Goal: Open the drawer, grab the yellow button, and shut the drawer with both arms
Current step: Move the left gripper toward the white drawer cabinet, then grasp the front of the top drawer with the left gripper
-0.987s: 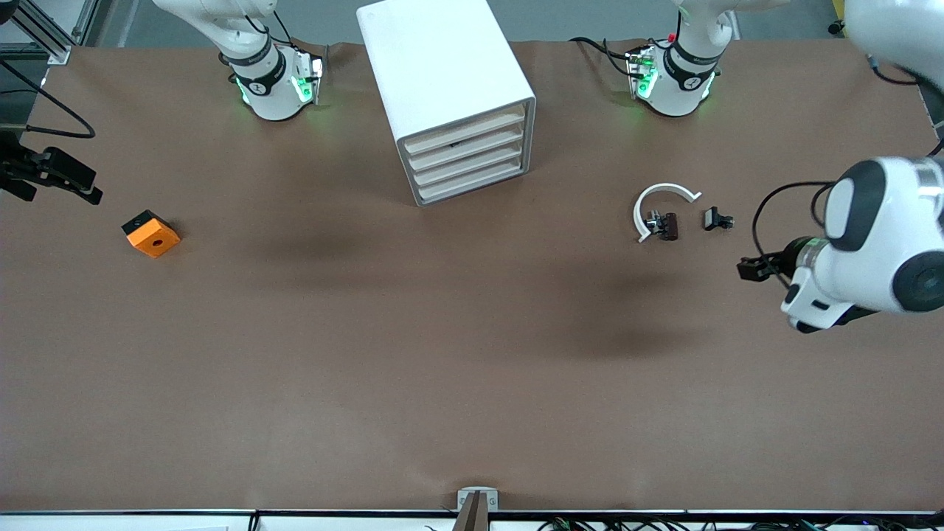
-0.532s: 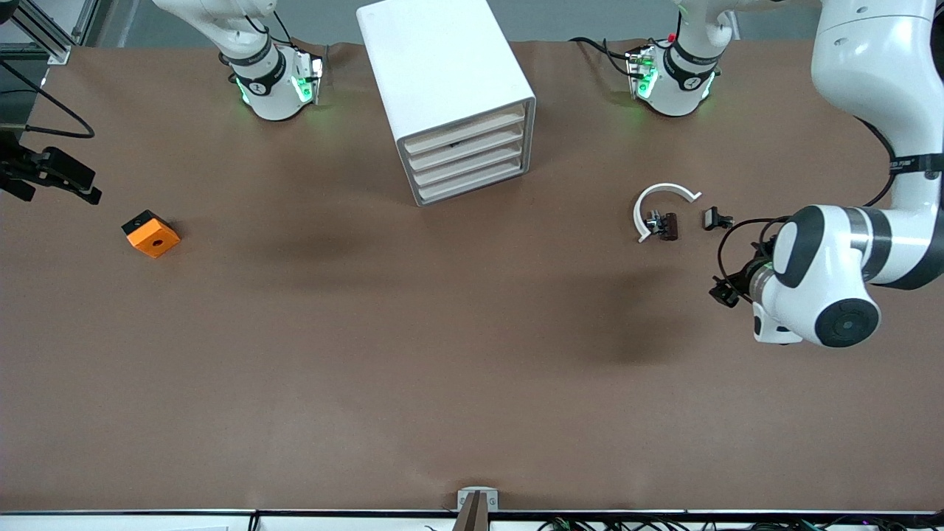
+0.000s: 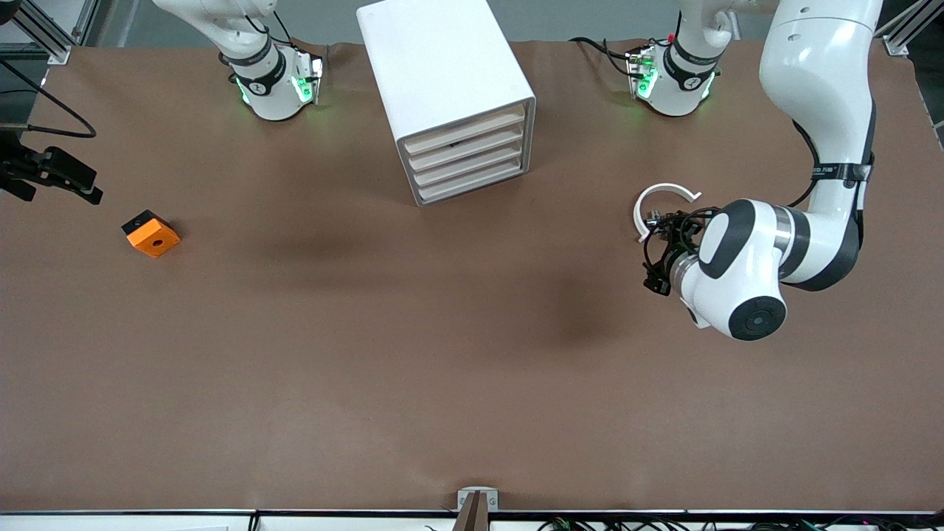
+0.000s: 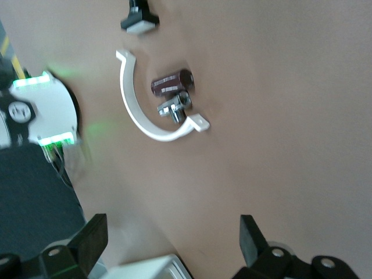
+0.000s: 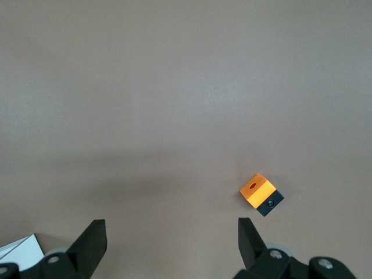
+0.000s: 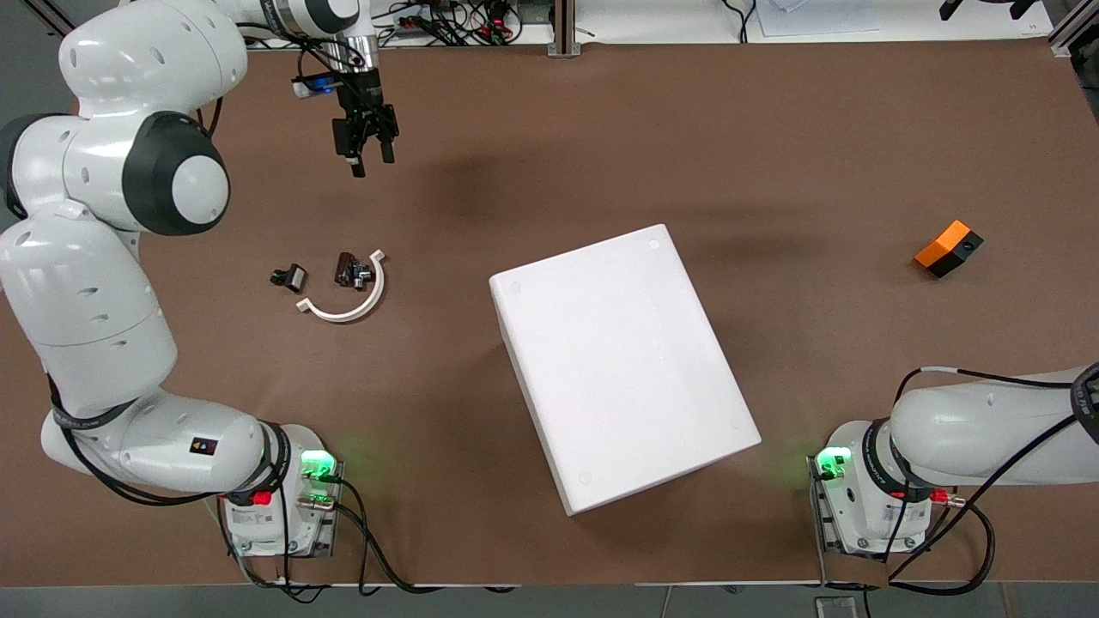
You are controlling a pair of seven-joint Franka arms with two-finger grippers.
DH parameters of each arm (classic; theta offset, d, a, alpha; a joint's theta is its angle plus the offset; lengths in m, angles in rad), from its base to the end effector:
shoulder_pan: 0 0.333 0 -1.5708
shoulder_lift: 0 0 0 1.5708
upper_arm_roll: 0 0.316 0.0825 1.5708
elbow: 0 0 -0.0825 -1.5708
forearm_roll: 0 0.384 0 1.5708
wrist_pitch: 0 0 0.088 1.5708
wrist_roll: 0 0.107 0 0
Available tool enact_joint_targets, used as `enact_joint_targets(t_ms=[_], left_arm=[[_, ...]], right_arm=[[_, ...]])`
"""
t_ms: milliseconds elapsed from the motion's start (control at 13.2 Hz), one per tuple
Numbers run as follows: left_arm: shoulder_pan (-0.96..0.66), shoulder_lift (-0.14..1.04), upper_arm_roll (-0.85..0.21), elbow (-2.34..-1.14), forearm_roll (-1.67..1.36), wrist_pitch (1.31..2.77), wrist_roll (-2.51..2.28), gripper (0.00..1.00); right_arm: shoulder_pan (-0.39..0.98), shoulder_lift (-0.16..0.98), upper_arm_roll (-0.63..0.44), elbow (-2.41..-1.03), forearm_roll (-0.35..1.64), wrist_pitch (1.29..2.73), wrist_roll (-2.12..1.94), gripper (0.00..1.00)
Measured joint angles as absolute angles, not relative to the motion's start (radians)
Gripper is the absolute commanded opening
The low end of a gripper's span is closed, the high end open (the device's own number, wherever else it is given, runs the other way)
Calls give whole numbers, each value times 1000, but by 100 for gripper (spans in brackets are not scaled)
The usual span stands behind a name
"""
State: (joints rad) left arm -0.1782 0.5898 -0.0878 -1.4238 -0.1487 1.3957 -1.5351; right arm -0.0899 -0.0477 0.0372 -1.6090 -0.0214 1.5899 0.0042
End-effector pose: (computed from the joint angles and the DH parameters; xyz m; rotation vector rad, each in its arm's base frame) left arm 0.6124 -0.1761 0.3248 -2.1477 -1.6143 0.7511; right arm 0.5407 -0.0303 0.6343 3.1162 -0.0885 0.0436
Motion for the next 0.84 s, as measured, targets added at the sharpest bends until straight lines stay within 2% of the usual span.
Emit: enact_joint_targets(t_ms=[456,835], left_arm=[[-177,610,-85,-1392,-269,1277,-1686,100],[-230,702,-89,-1394,-568,1263,-1955,100]], right_arm=[[-90,-48,37,-1608,-22,1590,4,100],[-90,-48,37,-1608,-22,1590,4,100]])
